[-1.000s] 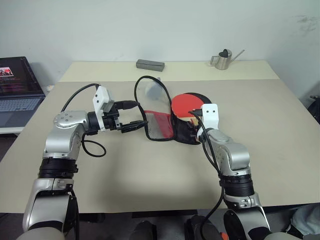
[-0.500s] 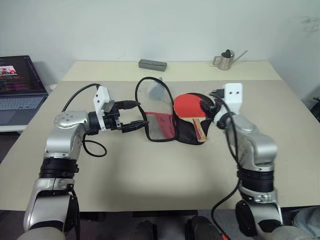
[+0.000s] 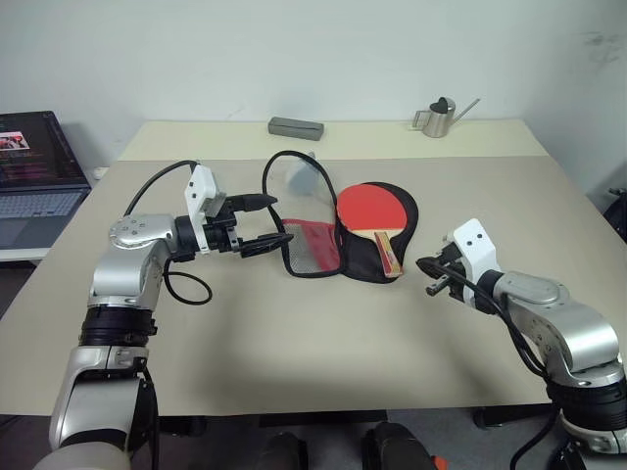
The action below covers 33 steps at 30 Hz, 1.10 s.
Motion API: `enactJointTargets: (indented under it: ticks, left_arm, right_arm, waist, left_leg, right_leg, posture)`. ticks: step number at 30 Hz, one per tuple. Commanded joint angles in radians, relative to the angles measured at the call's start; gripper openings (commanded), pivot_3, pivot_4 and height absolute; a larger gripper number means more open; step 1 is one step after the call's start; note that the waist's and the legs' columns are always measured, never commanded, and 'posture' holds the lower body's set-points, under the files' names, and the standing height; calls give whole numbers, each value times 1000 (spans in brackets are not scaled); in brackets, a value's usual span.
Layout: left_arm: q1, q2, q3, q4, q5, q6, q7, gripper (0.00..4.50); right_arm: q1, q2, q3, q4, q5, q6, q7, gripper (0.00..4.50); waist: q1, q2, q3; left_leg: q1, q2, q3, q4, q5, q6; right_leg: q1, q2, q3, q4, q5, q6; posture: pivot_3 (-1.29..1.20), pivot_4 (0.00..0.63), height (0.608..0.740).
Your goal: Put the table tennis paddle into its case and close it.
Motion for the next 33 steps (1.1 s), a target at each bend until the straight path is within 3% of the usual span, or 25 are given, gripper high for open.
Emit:
enactJointTargets:
  ticks: [1,6,17,33]
  left_arm:
    - [-27,-1,6,-5,-1,-12,-5,4500]
    - [-21,18,-17,-19,-3,1,-62,4500]
    - [-67,42,-67,0,20,3,-168,4500]
    - [-73,15,-76,18,26,-14,-162,4500]
  right_arm:
    - [-5,-10,22,-4,-24,-66,8,22]
    - [-32,-14,92,97,-93,-168,16,22]
    - [-83,-55,97,276,-154,-294,81,22]
    - [-115,8,123,159,-115,-214,136,22]
  waist:
    - [0,0,0]
    - [2,0,0]
    - [7,0,0]
    - [12,0,0]
  left_leg:
    - [0,0,0,0,0,0]
    - [0,0,0,0,0,0]
    - [0,0,0,0,0,0]
    - [0,0,0,1,0,0]
  right_leg:
    - [0,0,0,0,0,0]
    - [0,0,0,0,0,0]
    - [0,0,0,0,0,0]
    - [0,0,0,0,0,0]
  posture:
    - [0,150,740]
    - [0,150,740]
    - [0,150,740]
    - [0,150,740]
